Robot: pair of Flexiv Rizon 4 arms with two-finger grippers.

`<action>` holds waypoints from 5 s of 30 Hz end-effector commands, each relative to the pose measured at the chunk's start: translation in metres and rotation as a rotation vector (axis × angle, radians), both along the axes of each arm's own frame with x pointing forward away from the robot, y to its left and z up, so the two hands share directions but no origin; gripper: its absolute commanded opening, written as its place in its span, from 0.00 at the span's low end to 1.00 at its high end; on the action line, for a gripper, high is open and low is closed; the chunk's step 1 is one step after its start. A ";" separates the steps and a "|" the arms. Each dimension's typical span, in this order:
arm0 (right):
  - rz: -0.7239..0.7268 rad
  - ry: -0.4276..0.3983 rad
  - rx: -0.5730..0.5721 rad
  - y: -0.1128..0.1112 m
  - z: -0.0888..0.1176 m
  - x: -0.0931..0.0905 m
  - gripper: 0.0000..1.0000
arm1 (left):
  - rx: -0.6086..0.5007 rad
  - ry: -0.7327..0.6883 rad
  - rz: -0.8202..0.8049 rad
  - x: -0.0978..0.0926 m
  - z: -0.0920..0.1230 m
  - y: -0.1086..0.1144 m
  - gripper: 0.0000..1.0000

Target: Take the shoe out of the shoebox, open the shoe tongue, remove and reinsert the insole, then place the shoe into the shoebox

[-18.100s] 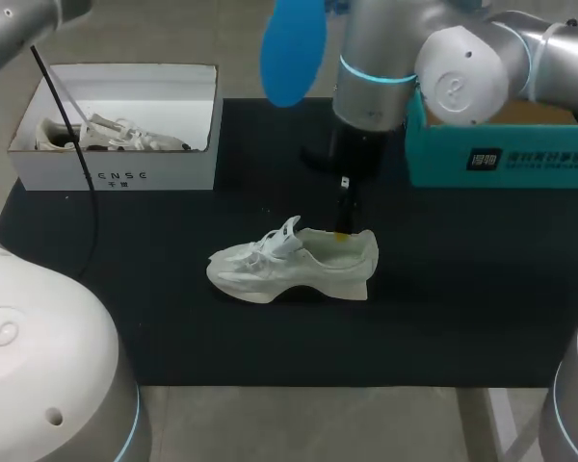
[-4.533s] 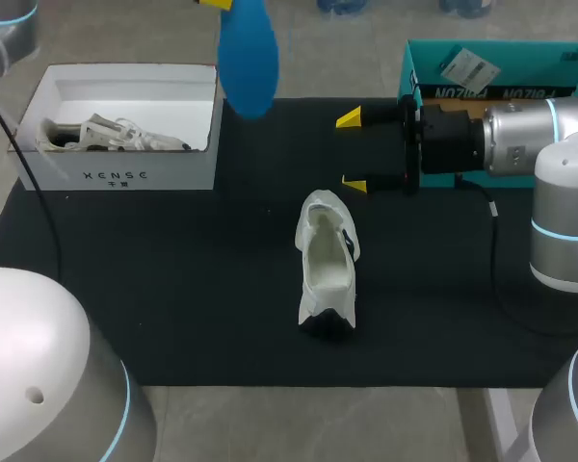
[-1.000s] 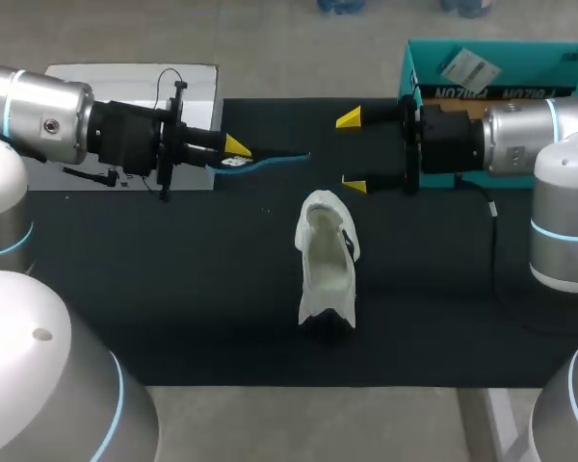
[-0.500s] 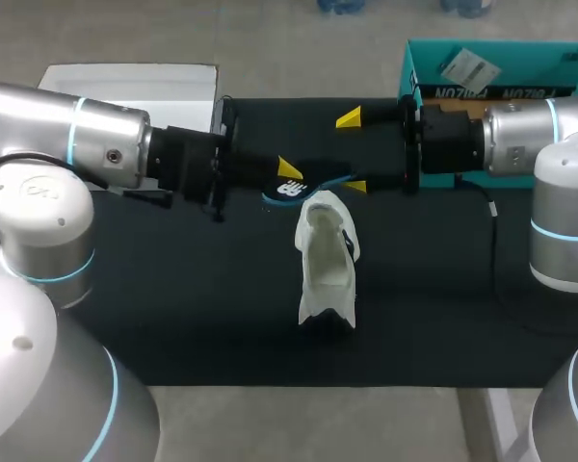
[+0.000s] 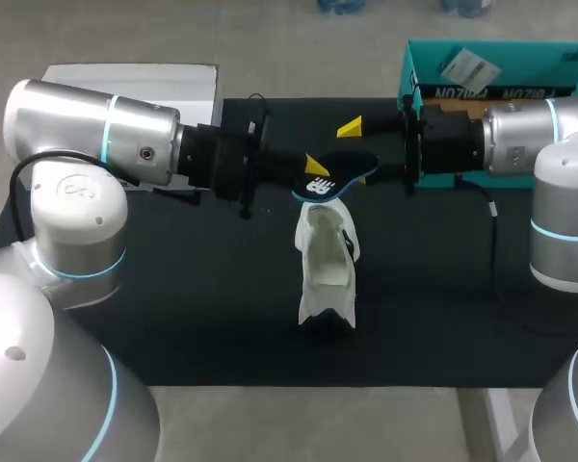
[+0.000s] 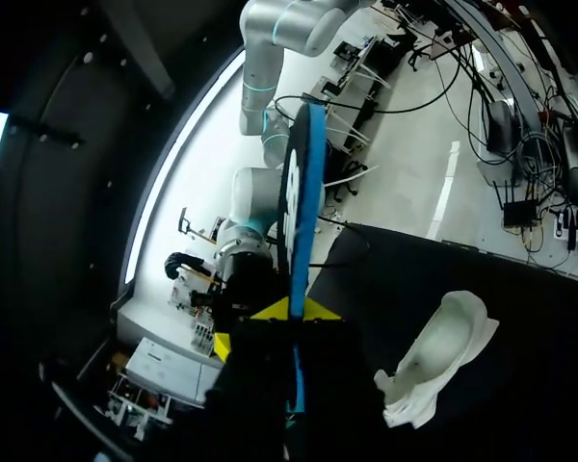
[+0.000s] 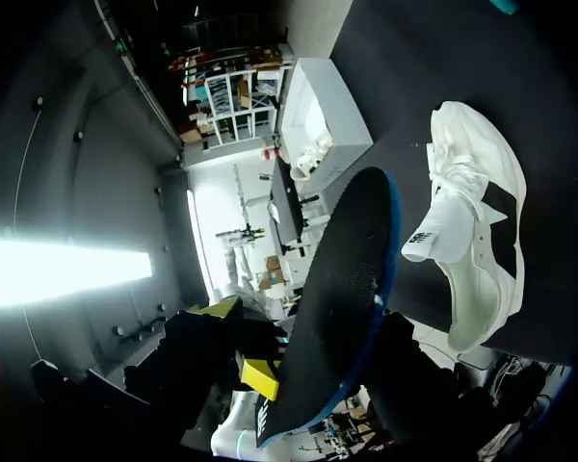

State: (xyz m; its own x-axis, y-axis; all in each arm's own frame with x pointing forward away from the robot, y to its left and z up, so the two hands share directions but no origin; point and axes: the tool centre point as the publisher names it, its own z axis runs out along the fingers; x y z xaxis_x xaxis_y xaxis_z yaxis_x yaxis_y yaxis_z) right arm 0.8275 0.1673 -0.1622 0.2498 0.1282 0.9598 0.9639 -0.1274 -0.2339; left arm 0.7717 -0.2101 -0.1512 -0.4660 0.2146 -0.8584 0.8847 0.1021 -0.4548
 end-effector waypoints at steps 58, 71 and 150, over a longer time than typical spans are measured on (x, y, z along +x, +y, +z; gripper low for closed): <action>0.055 0.011 -0.030 0.038 -0.038 -0.001 0.00 | 0.655 -0.173 -0.291 0.053 0.095 0.019 1.00; 0.055 0.011 -0.030 0.038 -0.038 -0.001 0.00 | 0.696 -0.279 -0.368 0.060 0.100 0.015 1.00; 0.055 0.011 -0.030 0.038 -0.038 -0.001 0.00 | 0.219 -0.250 -0.174 0.049 0.026 0.089 1.00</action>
